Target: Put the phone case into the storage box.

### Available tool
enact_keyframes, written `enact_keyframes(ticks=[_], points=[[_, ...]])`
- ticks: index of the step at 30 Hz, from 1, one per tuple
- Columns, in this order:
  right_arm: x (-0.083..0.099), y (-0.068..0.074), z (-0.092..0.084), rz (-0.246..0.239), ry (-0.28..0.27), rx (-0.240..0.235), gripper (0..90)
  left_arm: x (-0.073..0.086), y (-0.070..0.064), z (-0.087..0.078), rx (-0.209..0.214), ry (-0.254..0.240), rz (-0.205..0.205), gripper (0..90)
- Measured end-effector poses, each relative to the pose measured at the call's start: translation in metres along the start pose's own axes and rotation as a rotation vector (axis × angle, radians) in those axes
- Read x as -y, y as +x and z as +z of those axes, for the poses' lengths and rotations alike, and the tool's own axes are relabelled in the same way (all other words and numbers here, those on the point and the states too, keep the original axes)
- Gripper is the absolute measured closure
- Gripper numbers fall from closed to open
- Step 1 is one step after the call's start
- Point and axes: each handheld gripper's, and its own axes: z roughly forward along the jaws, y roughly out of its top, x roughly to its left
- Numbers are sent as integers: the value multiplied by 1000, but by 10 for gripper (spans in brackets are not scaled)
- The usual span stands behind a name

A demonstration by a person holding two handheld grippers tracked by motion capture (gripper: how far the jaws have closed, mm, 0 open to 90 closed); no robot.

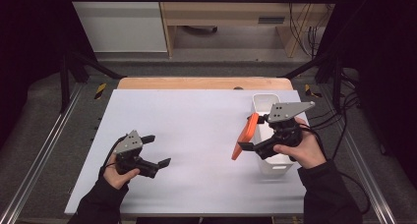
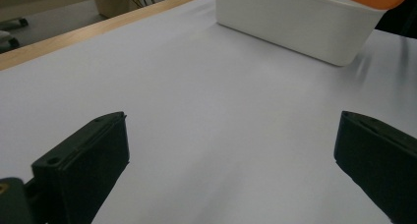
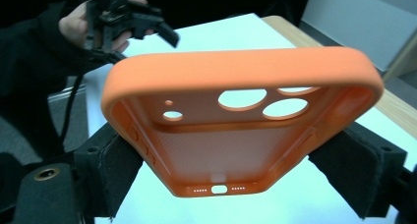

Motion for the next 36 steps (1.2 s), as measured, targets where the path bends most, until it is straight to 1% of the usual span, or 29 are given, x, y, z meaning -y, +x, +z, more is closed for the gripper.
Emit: enact_keyframes(ticks=[4,7,9,10,11,17,19,22,24,26,29,36], points=[[-2,-7,-4,30,3,44,158,5,5,-6,-31,-1,-10,0],[-4,-10,-5,47,-1,69,158,8,8,-10,-48,-10,-23,0],[-6,-13,-6,57,-5,86,158,9,10,-13,-59,-14,-24,0],[-7,-15,-6,65,-1,103,159,10,11,-14,-64,-15,-27,0],[-7,-15,-6,65,-1,103,159,12,12,-16,-71,-19,-29,0],[-13,-25,-7,97,-1,166,159,19,17,-25,-100,-20,-44,0],[-15,-28,-7,108,-1,198,158,21,20,-28,-113,-27,-53,0],[-18,-33,-7,130,-4,245,159,24,24,-31,-138,-20,-57,0],[-20,-37,-7,152,-9,280,158,26,26,-32,-143,-17,-64,0],[-21,-40,-6,162,-7,312,158,28,28,-33,-148,-18,-69,0],[-21,-47,-7,190,-11,374,158,29,30,-35,-153,-22,-76,0],[-21,-60,-9,229,-13,449,158,32,35,-36,-166,-23,-87,0]])
